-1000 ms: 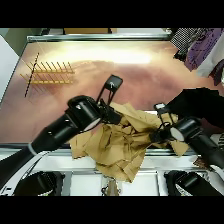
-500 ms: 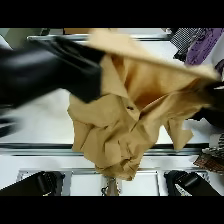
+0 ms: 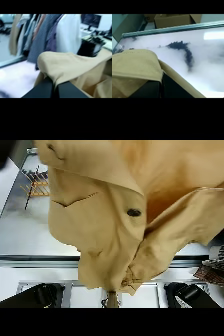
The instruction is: Fold the clothes and pants, and hang the long-sleeved shirts on hangers.
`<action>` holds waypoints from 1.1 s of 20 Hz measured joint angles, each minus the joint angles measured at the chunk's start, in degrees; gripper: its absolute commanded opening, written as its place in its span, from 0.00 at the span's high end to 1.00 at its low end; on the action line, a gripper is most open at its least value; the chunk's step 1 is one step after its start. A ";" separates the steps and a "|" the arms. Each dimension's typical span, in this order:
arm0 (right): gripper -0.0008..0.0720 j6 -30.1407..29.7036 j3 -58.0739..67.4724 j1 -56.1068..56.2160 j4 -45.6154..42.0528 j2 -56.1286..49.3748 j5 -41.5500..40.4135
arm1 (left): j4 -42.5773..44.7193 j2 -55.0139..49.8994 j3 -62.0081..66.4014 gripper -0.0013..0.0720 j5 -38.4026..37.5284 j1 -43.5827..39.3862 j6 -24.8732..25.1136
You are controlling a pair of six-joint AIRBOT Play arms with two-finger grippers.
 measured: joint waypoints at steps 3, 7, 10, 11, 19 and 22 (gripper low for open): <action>0.97 0.52 -2.54 -0.04 -0.63 -4.66 5.77 | 0.68 -3.37 -4.39 0.96 -9.40 8.57 -2.12; 0.97 -1.03 -11.19 0.04 -0.63 -11.37 12.92 | -6.23 -9.62 -14.64 0.96 -20.70 20.94 -2.69; 0.97 0.57 -18.93 0.31 -1.38 -14.84 13.55 | -13.94 -13.49 -22.69 0.96 -21.77 25.99 -0.59; 0.97 1.27 -21.09 0.39 -1.53 -15.93 13.20 | -15.82 -14.78 -24.57 0.96 -21.57 26.88 -0.04; 0.97 4.15 -25.99 0.57 -0.28 -20.90 9.53 | -21.27 -19.39 -28.70 0.62 -20.26 28.87 2.97; 0.97 4.22 -26.23 0.57 0.13 -21.24 8.96 | -22.25 -19.23 -28.89 0.14 -20.46 28.94 5.01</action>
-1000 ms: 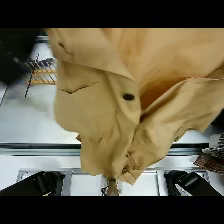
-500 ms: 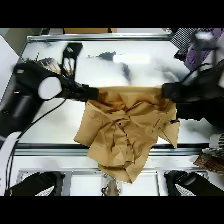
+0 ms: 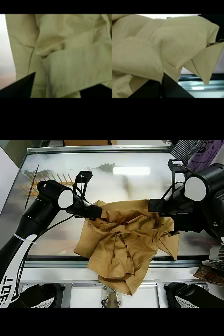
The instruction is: Fold the clothes and pants, and hang the long-sleeved shirts on hangers.
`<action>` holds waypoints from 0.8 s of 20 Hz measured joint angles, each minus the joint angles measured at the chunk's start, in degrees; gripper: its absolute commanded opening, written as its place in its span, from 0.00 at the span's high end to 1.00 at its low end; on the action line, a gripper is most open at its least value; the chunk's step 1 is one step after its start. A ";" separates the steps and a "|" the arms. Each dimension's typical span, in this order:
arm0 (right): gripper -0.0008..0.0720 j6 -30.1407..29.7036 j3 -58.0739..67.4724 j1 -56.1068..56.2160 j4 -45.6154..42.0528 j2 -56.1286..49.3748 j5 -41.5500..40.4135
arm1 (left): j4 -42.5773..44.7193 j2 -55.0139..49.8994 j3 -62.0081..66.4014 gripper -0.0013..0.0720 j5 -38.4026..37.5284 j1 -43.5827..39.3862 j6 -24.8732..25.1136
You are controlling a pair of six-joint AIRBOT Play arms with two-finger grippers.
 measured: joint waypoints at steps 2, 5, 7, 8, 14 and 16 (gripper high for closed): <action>0.97 0.15 -0.07 0.00 0.07 -0.07 -0.17 | -1.11 0.87 -0.04 0.14 -0.07 0.07 1.55; 0.97 0.15 -0.09 0.00 0.13 -0.22 -0.24 | -2.12 3.76 -0.07 0.14 0.15 0.46 4.26; 0.97 0.15 -0.09 0.00 0.13 -0.26 -0.35 | -2.34 6.32 -0.07 0.14 0.31 1.70 5.79; 0.97 0.15 -0.09 0.00 0.13 -0.26 -0.35 | -2.36 7.58 -0.07 0.14 0.63 2.78 6.56; 0.97 0.15 -0.09 0.00 0.15 -0.28 -0.35 | -2.47 11.61 0.11 0.14 5.18 18.08 13.22; 0.97 0.15 -0.09 0.00 0.15 -0.28 -0.35 | -2.36 9.66 1.16 0.14 6.21 25.24 16.59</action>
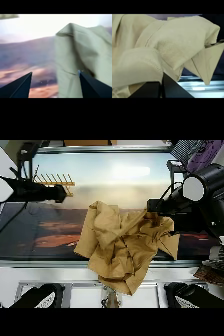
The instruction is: Fold the clothes and pants, and hang the long-sleeved shirts on hangers.
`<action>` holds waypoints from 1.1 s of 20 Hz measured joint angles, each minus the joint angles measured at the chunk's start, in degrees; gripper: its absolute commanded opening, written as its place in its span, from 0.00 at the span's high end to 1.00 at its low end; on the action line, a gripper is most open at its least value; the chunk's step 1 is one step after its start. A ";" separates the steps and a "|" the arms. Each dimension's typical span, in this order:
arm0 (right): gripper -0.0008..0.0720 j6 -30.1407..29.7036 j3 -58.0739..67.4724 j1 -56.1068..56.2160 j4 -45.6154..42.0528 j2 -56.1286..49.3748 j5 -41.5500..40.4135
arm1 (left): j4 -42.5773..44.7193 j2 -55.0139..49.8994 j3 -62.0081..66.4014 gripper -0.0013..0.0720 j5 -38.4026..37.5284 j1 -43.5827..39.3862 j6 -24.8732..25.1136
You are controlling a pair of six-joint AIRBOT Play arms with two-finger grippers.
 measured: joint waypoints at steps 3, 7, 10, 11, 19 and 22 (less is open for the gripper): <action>0.97 0.00 0.00 0.00 0.00 0.00 0.00 | 0.07 -5.81 3.41 0.14 1.09 10.25 4.07; 0.97 0.00 0.00 0.00 0.00 0.00 0.00 | 0.07 -16.63 9.86 0.14 4.44 21.55 6.80; 0.97 0.00 0.00 0.00 0.00 0.00 0.00 | 0.70 -25.99 15.78 0.14 6.27 26.58 7.74; 0.97 0.00 0.00 0.00 0.00 0.00 0.00 | 1.53 -29.20 17.84 0.14 6.54 27.39 8.11; 0.97 0.00 0.00 0.00 0.02 0.00 0.00 | 17.22 -52.43 32.63 0.14 9.20 26.27 10.12; 0.97 0.00 0.00 0.00 0.02 0.00 0.00 | 20.50 -56.92 33.62 0.14 10.91 25.73 11.26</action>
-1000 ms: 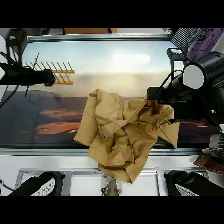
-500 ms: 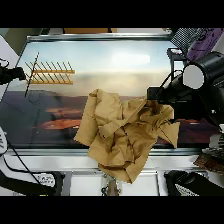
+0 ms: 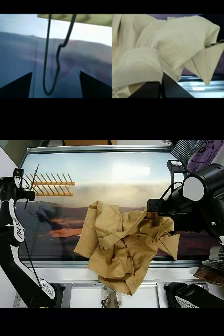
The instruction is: Fold the clothes and pants, and hang the long-sleeved shirts on hangers.
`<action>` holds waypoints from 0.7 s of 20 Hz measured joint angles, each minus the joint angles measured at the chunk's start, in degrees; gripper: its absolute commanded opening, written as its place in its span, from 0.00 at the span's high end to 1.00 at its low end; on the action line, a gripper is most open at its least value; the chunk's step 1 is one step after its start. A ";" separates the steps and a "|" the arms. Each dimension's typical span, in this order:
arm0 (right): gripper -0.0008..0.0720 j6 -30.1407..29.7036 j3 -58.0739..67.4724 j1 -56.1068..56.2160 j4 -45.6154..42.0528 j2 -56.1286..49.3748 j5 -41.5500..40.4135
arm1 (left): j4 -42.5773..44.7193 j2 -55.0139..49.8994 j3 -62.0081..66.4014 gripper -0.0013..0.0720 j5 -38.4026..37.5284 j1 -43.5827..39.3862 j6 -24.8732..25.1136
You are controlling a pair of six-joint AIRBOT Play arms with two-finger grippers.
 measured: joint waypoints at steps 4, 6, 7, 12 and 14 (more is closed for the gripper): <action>0.97 0.00 0.00 0.00 -0.02 0.00 0.00 | 3.80 -3.48 -0.39 0.14 2.89 0.04 0.70; 0.97 0.00 0.00 0.00 0.00 0.00 0.00 | 4.76 -4.68 -0.15 0.14 4.13 0.39 0.74; 0.97 0.02 0.00 0.00 0.00 0.00 -0.02 | 5.09 -5.01 -0.15 0.14 5.03 0.57 0.74; 0.97 0.02 0.00 0.00 0.00 0.00 0.00 | 5.79 -5.73 -0.15 0.14 10.75 0.98 0.87; 0.97 0.02 0.00 0.00 0.00 0.00 -0.02 | 5.81 -5.99 -0.17 0.14 12.55 1.03 0.87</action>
